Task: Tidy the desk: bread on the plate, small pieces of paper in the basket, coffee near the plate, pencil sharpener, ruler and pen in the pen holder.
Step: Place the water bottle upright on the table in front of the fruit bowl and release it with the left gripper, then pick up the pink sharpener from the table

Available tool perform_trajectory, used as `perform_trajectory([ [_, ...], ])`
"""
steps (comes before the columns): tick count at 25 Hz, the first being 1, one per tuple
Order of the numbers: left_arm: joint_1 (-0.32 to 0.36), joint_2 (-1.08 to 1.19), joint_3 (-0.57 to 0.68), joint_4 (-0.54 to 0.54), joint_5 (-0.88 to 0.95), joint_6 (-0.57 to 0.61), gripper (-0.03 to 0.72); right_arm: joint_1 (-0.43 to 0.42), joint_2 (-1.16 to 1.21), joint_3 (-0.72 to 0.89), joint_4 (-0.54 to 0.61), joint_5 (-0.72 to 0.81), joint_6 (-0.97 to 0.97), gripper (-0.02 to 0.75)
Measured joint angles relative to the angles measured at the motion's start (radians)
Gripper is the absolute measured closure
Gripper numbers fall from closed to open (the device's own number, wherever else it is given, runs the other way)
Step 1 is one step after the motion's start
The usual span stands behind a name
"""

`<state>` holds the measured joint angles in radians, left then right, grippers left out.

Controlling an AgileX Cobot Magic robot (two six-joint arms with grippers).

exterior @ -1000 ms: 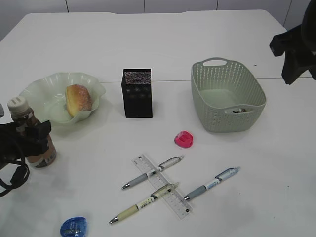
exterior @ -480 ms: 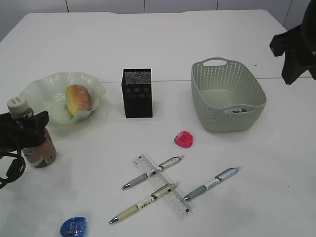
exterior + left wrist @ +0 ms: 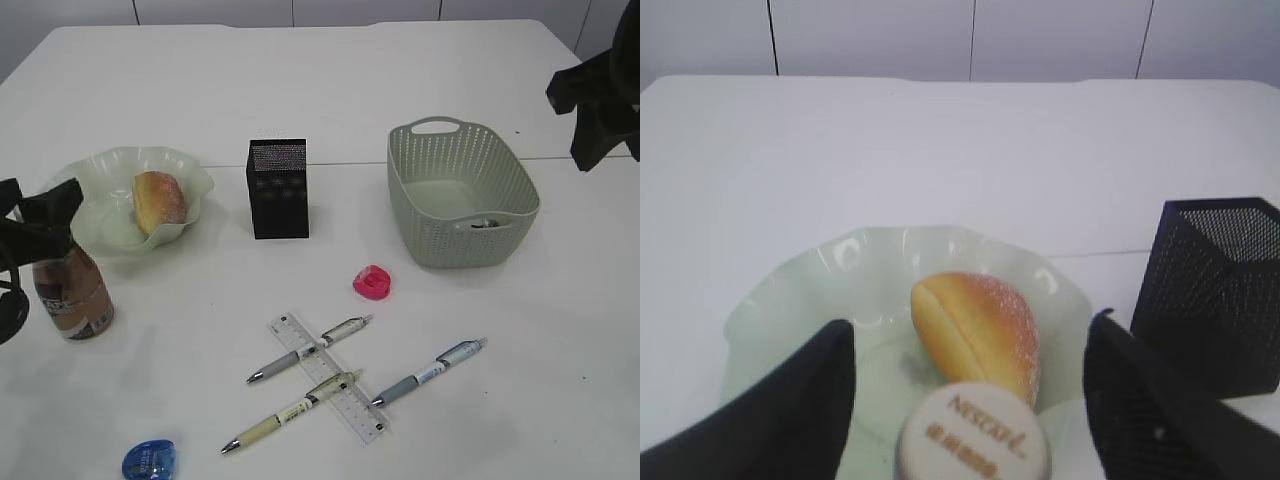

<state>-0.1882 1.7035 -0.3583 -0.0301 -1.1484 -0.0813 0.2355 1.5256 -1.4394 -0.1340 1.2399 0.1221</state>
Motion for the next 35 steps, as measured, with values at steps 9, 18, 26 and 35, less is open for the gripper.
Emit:
perform_trajectory([
  [9,0.0,-0.24,0.002,0.001,0.119,0.0,0.179,0.0,0.0,-0.042,0.059,0.002,0.0,0.371],
  [18,0.0,-0.644,-0.005,-0.018,0.738,0.002,0.193,0.0,0.0,-0.065,0.21,0.002,0.0,0.372],
  [26,0.0,-0.837,-0.178,-0.026,1.366,0.002,0.195,0.061,0.0,-0.065,0.236,0.002,0.007,0.372],
  [35,0.0,-0.844,-0.344,-0.06,1.845,0.002,0.2,0.165,0.127,-0.077,0.228,0.002,0.005,0.372],
])
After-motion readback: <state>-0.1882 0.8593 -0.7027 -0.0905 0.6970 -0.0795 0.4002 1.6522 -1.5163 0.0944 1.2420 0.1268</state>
